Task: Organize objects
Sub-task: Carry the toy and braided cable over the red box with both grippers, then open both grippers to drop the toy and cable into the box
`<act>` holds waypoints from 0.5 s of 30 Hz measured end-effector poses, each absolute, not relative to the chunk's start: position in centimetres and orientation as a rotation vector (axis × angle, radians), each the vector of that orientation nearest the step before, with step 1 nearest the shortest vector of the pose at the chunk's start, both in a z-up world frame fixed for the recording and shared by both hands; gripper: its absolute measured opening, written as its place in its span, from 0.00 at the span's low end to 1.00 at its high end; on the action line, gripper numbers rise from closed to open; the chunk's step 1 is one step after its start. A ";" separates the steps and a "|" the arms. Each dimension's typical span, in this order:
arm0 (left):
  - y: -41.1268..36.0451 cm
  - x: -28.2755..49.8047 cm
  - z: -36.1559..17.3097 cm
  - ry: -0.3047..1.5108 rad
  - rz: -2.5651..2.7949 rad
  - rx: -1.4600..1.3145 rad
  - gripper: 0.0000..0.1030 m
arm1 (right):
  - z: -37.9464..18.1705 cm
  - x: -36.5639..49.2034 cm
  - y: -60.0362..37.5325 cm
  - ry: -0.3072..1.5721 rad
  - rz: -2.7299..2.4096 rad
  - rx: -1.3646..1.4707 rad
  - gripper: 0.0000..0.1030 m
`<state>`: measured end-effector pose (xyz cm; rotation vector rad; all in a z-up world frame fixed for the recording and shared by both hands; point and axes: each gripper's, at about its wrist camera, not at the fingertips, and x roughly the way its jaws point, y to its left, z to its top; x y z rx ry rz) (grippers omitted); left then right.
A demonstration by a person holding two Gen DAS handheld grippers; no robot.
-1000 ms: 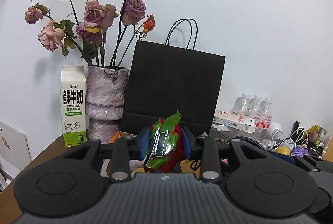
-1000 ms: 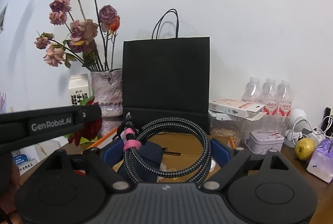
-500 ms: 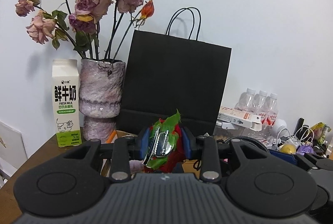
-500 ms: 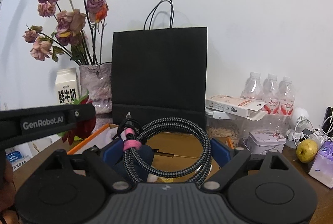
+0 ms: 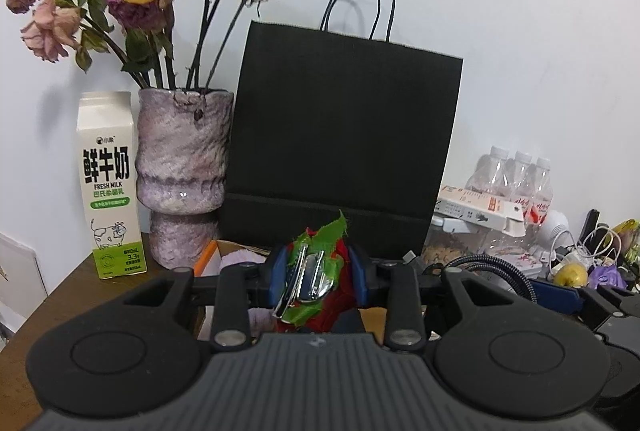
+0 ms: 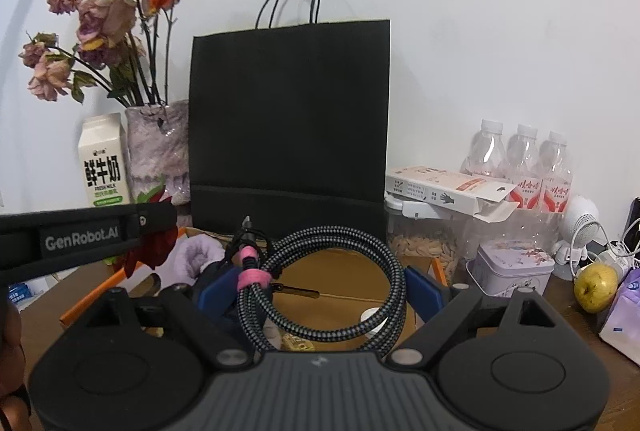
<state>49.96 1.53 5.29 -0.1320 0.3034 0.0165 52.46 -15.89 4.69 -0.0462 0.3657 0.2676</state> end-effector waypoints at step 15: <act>2.1 52.2 4.1 0.327 0.078 -0.129 1.00 | 3.0 55.3 -16.5 0.435 0.252 -0.023 0.99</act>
